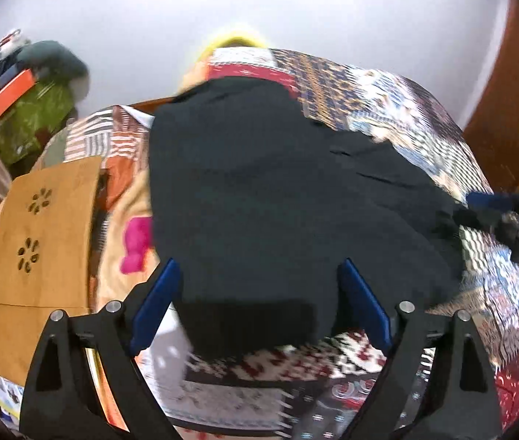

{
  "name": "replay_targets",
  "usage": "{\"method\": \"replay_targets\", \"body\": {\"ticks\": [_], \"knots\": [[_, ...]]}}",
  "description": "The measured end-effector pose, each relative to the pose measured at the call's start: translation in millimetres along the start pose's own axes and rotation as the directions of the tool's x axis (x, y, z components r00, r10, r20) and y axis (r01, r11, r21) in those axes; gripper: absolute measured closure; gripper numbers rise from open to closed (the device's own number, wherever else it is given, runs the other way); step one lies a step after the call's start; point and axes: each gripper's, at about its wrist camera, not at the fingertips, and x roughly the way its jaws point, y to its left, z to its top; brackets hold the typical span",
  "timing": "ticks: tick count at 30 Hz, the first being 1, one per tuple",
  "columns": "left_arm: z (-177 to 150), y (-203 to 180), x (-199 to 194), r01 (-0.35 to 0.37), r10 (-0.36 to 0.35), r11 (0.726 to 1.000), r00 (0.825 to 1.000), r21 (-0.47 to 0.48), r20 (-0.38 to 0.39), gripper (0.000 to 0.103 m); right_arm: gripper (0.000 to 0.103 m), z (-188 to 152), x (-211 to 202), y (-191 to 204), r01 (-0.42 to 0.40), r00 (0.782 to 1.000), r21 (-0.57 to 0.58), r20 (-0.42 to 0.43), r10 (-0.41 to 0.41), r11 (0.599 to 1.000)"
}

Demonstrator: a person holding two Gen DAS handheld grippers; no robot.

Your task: Fold large clothes

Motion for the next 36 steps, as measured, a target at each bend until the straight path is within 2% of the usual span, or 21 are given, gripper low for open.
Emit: {"method": "replay_targets", "body": {"ticks": [1, 3, 5, 7, 9, 13, 14, 19, 23, 27, 32, 36], "knots": [[-3, -6, 4, 0.000, 0.000, 1.000, 1.000, 0.007, -0.010, 0.012, 0.049, 0, -6, 2, 0.015, 1.000, -0.011, 0.021, -0.015, 1.000], [-6, -14, 13, -0.061, 0.060, 0.998, 0.998, 0.031, 0.008, 0.007, 0.045, 2, -5, 9, 0.023, 0.998, -0.026, 0.053, -0.022, 0.999], [-9, -26, 19, -0.112, 0.110, 0.991, 0.994, 0.071, 0.024, 0.003, 0.035, 6, 4, 17, -0.014, 0.998, -0.059, 0.053, 0.017, 0.998], [-10, -31, 24, -0.146, 0.144, 0.986, 0.989, 0.081, 0.026, 0.001, 0.035, 7, 19, 19, -0.065, 0.998, -0.075, 0.013, 0.066, 0.995], [-12, -34, 24, -0.160, 0.158, 0.984, 0.987, 0.074, 0.037, 0.001, 0.035, 5, 35, 17, -0.074, 0.997, -0.075, -0.023, 0.072, 0.994], [-13, -31, 27, -0.163, 0.160, 0.984, 0.986, 0.075, 0.050, 0.001, 0.034, -5, 80, 3, 0.014, 0.994, -0.047, -0.104, -0.019, 0.999], [-13, -32, 28, -0.171, 0.168, 0.982, 0.985, 0.079, 0.052, 0.001, 0.032, -9, 88, -2, 0.012, 0.992, -0.041, -0.129, -0.017, 0.999], [-15, -41, 29, -0.208, 0.205, 0.972, 0.978, 0.107, 0.044, 0.001, 0.032, -14, 88, -30, -0.085, 0.980, 0.114, -0.172, 0.104, 0.990], [-16, -33, 16, -0.168, 0.168, 0.986, 0.986, 0.012, -0.002, 0.001, 0.032, -12, 63, -34, -0.101, 0.983, 0.125, -0.142, 0.119, 0.987], [-25, -39, -8, -0.156, 0.156, 0.988, 0.988, -0.016, -0.006, 0.001, 0.032, -9, 19, -28, -0.108, 0.991, 0.092, -0.075, 0.115, 0.990], [-31, -58, -69, -0.163, 0.161, 0.987, 0.984, 0.015, 0.075, 0.001, 0.032, -8, -44, -13, -0.088, 0.995, 0.009, 0.039, 0.088, 0.996], [-34, -73, -136, -0.137, 0.135, 0.991, 0.975, -0.004, 0.178, 0.001, 0.032, -12, -104, 0, -0.091, 0.985, -0.044, 0.140, 0.096, 0.995]]}}
